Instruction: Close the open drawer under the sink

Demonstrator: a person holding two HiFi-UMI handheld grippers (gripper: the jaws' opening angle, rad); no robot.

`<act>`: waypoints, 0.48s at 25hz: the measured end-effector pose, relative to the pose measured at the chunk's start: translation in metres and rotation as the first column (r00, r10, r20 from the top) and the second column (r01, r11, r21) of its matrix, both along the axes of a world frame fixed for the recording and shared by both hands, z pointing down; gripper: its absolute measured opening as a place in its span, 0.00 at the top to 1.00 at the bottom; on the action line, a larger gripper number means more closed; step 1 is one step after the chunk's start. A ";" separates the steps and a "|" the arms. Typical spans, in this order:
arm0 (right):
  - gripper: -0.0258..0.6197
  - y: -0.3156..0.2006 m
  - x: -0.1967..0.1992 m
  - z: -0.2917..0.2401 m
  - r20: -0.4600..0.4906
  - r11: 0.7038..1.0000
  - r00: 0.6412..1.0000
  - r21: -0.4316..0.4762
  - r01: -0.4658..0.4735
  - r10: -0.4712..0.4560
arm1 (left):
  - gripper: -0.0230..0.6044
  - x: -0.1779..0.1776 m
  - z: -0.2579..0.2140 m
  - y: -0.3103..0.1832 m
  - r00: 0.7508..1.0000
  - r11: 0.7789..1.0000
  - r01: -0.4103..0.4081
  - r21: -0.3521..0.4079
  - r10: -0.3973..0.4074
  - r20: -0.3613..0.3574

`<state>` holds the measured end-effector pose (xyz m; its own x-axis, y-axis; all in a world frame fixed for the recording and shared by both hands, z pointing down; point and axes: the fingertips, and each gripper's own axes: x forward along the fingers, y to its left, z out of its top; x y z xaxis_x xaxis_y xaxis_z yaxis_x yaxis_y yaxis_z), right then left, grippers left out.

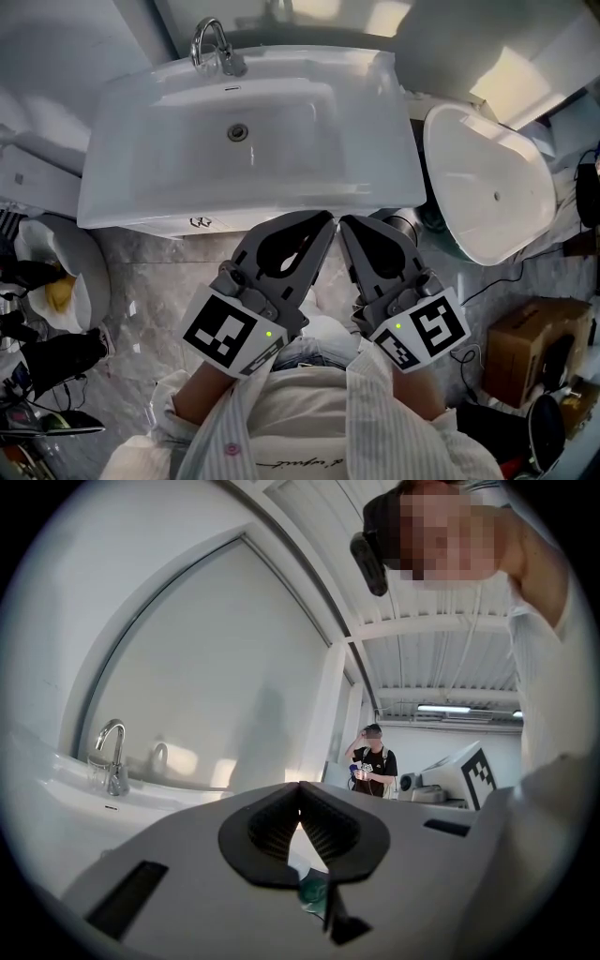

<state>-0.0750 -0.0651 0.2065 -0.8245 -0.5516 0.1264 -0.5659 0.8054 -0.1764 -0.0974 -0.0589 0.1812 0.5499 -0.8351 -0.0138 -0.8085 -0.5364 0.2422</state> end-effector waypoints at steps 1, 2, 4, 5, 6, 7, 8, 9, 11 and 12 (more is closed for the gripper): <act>0.95 0.000 0.001 0.000 0.000 1.000 1.000 -0.002 0.001 -0.001 | 0.94 0.002 0.000 0.000 1.000 1.000 -0.003 0.002 0.003 0.002; 0.95 0.001 0.002 0.001 -0.001 1.000 1.000 -0.003 0.002 -0.002 | 0.94 0.003 -0.001 0.000 1.000 1.000 -0.008 0.003 0.008 0.007; 0.95 0.000 0.004 0.002 -0.001 1.000 1.000 -0.007 -0.001 0.001 | 0.94 0.006 -0.001 -0.002 1.000 1.000 -0.024 0.000 0.024 0.008; 0.95 -0.001 0.004 0.003 -0.003 1.000 1.000 -0.009 -0.004 0.004 | 0.94 0.006 -0.001 -0.004 0.999 0.999 -0.033 -0.002 0.033 0.003; 0.95 -0.003 0.004 0.004 -0.005 1.000 1.000 -0.011 -0.006 0.006 | 0.94 0.005 -0.002 -0.006 0.999 0.999 -0.041 -0.001 0.041 0.001; 0.95 -0.005 0.005 0.004 -0.008 1.000 1.000 -0.013 -0.009 0.009 | 0.94 0.004 -0.003 -0.008 0.999 0.999 -0.047 0.003 0.047 0.004; 0.95 -0.006 0.005 0.005 -0.010 1.000 1.000 -0.015 -0.011 0.011 | 0.94 0.004 -0.004 -0.009 0.999 0.999 -0.052 0.007 0.052 0.011; 0.95 -0.007 0.006 0.005 -0.011 1.000 1.000 -0.016 -0.013 0.013 | 0.94 0.004 -0.004 -0.010 0.998 0.998 -0.060 0.010 0.060 0.018; 0.95 -0.008 0.009 0.005 -0.013 1.000 1.000 -0.016 -0.017 0.017 | 0.94 0.004 -0.004 -0.012 0.996 0.997 -0.082 0.009 0.082 0.030; 0.95 -0.009 0.010 0.004 -0.015 1.000 1.000 -0.013 -0.021 0.020 | 0.94 0.004 -0.004 -0.012 0.995 0.996 -0.094 0.007 0.094 0.037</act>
<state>-0.0647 -0.0740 0.2105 -0.8111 -0.5664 0.1460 -0.5848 0.7912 -0.1788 -0.0930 -0.0714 0.1772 0.6264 -0.7795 0.0005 -0.7625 -0.6126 0.2081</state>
